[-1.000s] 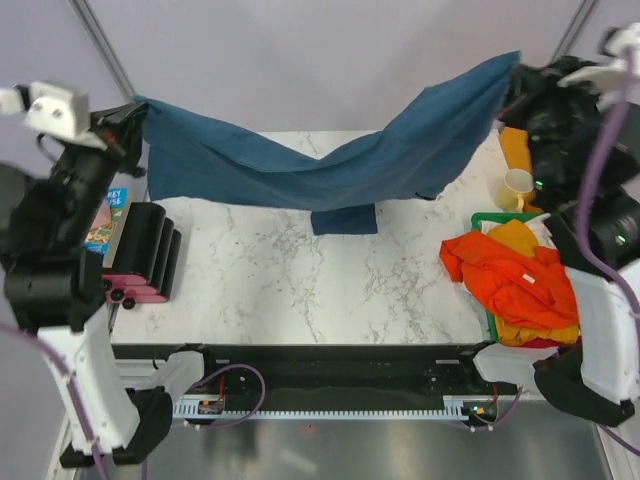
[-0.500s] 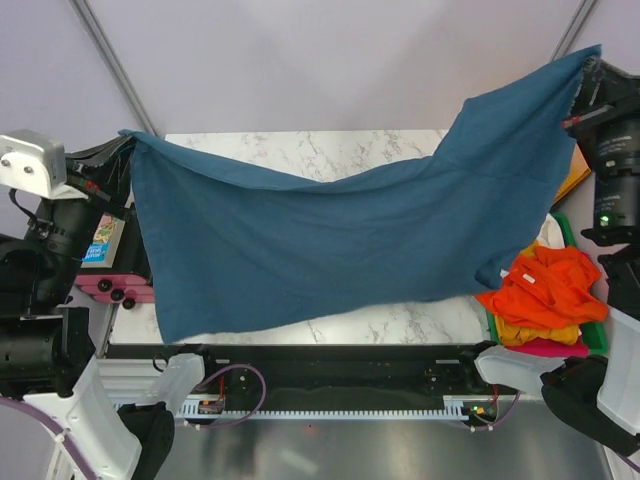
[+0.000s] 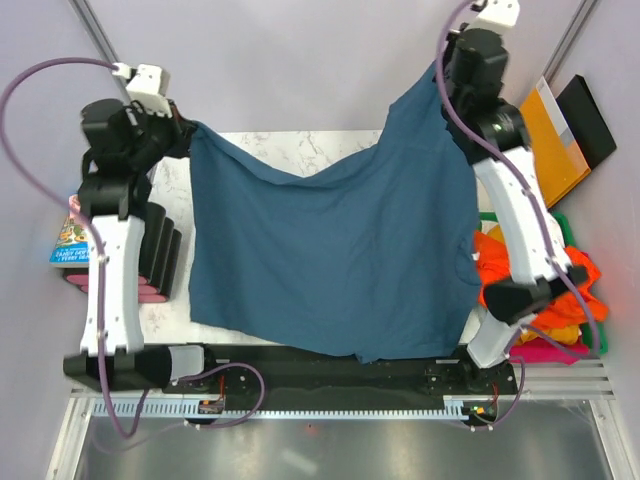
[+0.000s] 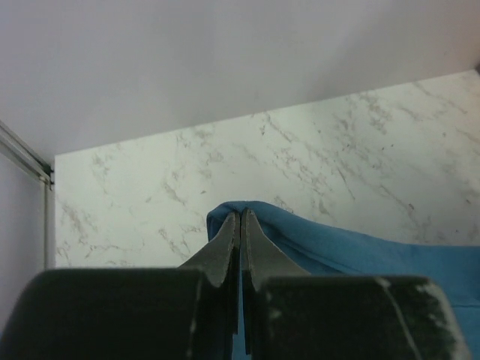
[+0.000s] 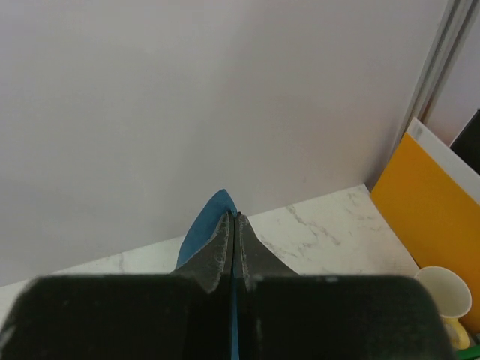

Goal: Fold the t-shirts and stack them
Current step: Flatten the tshirt out

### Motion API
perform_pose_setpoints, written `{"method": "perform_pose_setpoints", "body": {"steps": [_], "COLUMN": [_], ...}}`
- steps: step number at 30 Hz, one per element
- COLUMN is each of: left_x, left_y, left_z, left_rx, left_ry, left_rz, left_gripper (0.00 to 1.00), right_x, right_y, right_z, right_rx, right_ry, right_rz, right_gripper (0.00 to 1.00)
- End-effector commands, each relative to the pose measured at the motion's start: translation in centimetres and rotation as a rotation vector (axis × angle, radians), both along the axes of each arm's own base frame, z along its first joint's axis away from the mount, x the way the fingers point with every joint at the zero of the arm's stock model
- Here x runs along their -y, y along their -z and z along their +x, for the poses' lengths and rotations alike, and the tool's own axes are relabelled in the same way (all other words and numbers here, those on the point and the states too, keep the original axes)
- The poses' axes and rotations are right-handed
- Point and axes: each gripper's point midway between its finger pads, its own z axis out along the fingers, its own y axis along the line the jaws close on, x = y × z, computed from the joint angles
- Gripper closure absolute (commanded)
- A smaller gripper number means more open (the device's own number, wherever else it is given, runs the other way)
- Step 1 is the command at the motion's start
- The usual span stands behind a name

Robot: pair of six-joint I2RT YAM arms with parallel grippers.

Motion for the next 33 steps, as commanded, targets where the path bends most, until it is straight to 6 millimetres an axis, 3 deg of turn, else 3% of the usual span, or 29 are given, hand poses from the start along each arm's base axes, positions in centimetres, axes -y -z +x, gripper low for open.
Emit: {"method": "perform_pose_setpoints", "body": {"steps": [1, 2, 3, 4, 5, 6, 7, 8, 9, 10, 11, 12, 14, 15, 17, 18, 24, 27, 29, 30, 32, 33], "left_x": [-0.3, -0.5, -0.6, -0.7, -0.7, -0.9, -1.1, -1.2, -1.4, -1.5, -1.8, -1.9, -2.3, -2.3, -2.9, -3.1, -4.0, -4.5, -4.9, -5.0, -5.4, -5.6], "left_y": [3.0, 4.0, 4.7, 7.4, 8.7, 10.1, 11.2, 14.1, 15.1, 16.0, 18.8, 19.9, 21.4, 23.5, 24.2, 25.8, 28.1, 27.8, 28.7, 27.7, 28.7, 27.3], "left_z": [6.2, 7.2, 8.3, 10.1, 11.0, 11.9, 12.9, 14.3, 14.9, 15.8, 17.0, 17.5, 18.9, 19.6, 20.6, 21.2, 23.8, 25.2, 26.1, 26.8, 27.8, 28.6], "left_rx": [-0.013, -0.025, -0.026, -0.083, -0.105, -0.13, -0.141, -0.197, -0.208, -0.211, -0.256, -0.272, -0.284, -0.318, -0.311, -0.334, -0.343, -0.328, -0.339, -0.315, -0.324, -0.297], "left_ry": [0.009, 0.004, 0.004, 0.006, 0.002, -0.001, -0.004, -0.009, -0.01, -0.017, -0.024, -0.027, -0.04, -0.039, -0.059, -0.063, -0.1, -0.119, -0.132, -0.136, -0.155, -0.162], "left_rz": [-0.008, -0.008, -0.007, -0.011, -0.013, -0.014, -0.009, -0.013, -0.003, 0.005, 0.006, 0.016, 0.024, 0.029, 0.042, 0.048, 0.068, 0.059, 0.056, 0.056, 0.056, 0.058], "left_gripper": [0.98, 0.98, 0.98, 0.98, 0.98, 0.98, 0.98, 0.98, 0.98, 0.98, 0.98, 0.98, 0.98, 0.98, 0.98, 0.98, 0.98, 0.98, 0.98, 0.98, 0.98, 0.98], "right_x": [0.6, 0.4, 0.3, 0.3, 0.3, 0.5, 0.4, 0.5, 0.7, 0.7, 0.8, 0.8, 0.6, 0.4, 0.1, -0.1, -0.6, -0.8, -0.7, -0.6, -0.3, 0.0], "right_y": [3.7, 4.5, 7.3, 8.5, 9.4, 12.2, 13.4, 14.1, 17.0, 18.1, 18.8, 21.3, 23.3, 25.2, 26.6, 28.4, 31.9, 33.2, 34.2, 34.4, 35.3, 35.5], "right_z": [6.2, 7.2, 9.5, 10.6, 11.5, 13.6, 14.5, 15.3, 17.0, 17.8, 18.5, 19.9, 21.1, 22.0, 22.9, 23.6, 25.1, 25.4, 25.6, 25.6, 25.8, 25.9], "right_rx": [-0.045, -0.055, -0.103, -0.119, -0.125, -0.167, -0.184, -0.185, -0.224, -0.235, -0.236, -0.257, -0.268, -0.278, -0.279, -0.296, -0.309, -0.318, -0.331, -0.334, -0.338, -0.338], "right_ry": [0.012, 0.016, 0.016, 0.017, 0.022, 0.035, 0.024, 0.031, 0.039, 0.037, 0.04, 0.043, 0.04, 0.04, 0.03, 0.029, 0.016, 0.012, 0.015, 0.02, 0.029, 0.037], "right_rz": [0.053, 0.059, 0.052, 0.057, 0.059, 0.053, 0.057, 0.062, 0.058, 0.057, 0.06, 0.059, 0.053, 0.047, 0.046, 0.041, 0.042, 0.041, 0.043, 0.043, 0.043, 0.046], "right_gripper": [1.0, 1.0, 1.0, 1.0, 1.0, 1.0, 1.0, 1.0, 1.0, 1.0, 1.0, 1.0, 1.0, 1.0, 1.0, 1.0, 1.0, 1.0, 1.0, 1.0, 1.0, 1.0]}}
